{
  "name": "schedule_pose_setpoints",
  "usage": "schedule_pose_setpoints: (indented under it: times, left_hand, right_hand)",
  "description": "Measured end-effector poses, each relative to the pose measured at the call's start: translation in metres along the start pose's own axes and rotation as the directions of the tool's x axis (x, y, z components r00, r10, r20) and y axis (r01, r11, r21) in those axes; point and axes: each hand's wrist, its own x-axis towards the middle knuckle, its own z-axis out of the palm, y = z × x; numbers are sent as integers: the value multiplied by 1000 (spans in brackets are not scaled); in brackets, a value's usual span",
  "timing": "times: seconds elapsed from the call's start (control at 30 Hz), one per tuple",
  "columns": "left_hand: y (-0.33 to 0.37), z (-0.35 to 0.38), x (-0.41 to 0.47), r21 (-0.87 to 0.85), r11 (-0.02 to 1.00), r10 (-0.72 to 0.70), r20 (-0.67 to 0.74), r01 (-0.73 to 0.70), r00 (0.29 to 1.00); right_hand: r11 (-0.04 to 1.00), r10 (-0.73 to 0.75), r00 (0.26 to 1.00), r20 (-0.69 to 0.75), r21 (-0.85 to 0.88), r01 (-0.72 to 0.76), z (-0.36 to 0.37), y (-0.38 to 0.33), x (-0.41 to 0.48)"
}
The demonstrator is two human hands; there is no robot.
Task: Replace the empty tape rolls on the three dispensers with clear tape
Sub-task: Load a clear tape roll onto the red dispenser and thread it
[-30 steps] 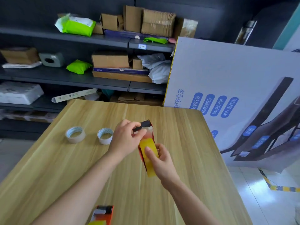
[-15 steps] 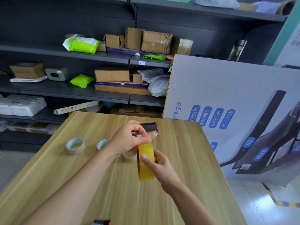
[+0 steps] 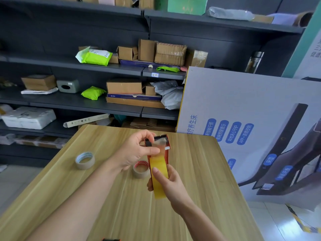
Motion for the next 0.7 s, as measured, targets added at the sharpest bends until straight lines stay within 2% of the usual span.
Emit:
schedule_pose_setpoints:
  times: [0.23, 0.4, 0.53, 0.63, 0.7]
  left_hand:
    - [6, -1, 0, 106, 991, 93, -100, -82, 991]
    - [15, -2, -1, 165, 985, 63, -99, -46, 993]
    - [21, -4, 0, 147, 989, -11, -36, 16, 999]
    - [23, -6, 3, 116, 993, -24, -85, 33, 996]
    - [23, -4, 6, 183, 983, 1, -142, 25, 990]
  right_hand:
    - [1000, 14, 1000, 17, 10, -15, 3, -3, -7]
    - [1000, 21, 1000, 10, 8, -21, 5, -6, -11]
    - [1000, 20, 1000, -8, 9, -20, 5, -6, -12]
    - [1000, 21, 1000, -11, 1, -21, 4, -6, -14]
    - [1000, 22, 1000, -13, 5, -22, 5, -6, -15]
